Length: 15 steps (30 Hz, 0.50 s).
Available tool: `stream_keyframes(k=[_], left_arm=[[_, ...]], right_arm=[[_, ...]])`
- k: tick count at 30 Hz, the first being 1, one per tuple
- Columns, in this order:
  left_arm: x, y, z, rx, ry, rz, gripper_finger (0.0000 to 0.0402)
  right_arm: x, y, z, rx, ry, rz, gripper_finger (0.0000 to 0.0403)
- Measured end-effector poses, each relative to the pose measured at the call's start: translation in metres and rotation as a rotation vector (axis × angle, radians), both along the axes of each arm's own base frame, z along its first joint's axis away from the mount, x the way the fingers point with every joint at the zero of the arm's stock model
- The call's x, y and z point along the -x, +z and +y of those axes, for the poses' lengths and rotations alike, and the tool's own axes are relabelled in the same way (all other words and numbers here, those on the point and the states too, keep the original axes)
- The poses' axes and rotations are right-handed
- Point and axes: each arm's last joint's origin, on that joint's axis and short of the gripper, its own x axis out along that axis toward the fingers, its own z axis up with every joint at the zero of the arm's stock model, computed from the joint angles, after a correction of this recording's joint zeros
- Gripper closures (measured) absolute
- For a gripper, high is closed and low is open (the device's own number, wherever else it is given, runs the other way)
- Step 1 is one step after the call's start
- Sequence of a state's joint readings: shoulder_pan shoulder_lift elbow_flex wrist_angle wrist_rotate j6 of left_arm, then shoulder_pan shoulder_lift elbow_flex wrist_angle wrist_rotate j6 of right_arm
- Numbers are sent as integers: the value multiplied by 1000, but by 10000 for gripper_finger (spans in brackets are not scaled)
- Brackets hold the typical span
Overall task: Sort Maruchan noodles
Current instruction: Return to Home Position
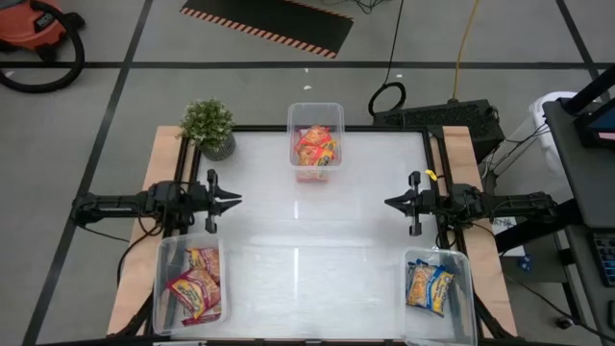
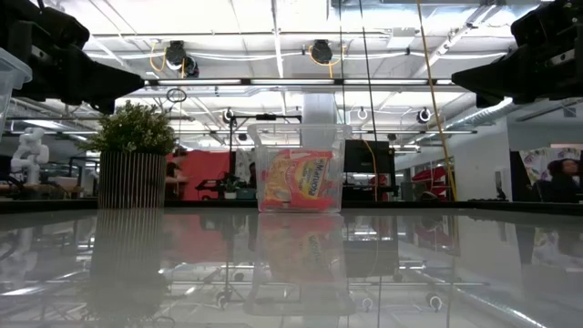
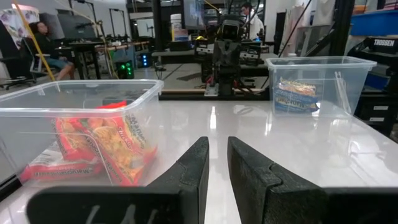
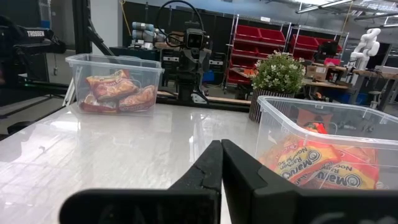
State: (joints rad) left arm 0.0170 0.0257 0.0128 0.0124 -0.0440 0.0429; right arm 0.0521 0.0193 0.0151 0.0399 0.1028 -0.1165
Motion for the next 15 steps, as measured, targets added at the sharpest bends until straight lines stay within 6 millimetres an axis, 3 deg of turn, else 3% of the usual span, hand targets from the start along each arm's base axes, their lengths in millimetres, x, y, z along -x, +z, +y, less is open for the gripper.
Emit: stream_keyframes(k=[15], left_arm=[[0, 1, 0, 1, 3, -15, 337]], right_arm=[[0, 0, 0, 0, 0, 0, 403]])
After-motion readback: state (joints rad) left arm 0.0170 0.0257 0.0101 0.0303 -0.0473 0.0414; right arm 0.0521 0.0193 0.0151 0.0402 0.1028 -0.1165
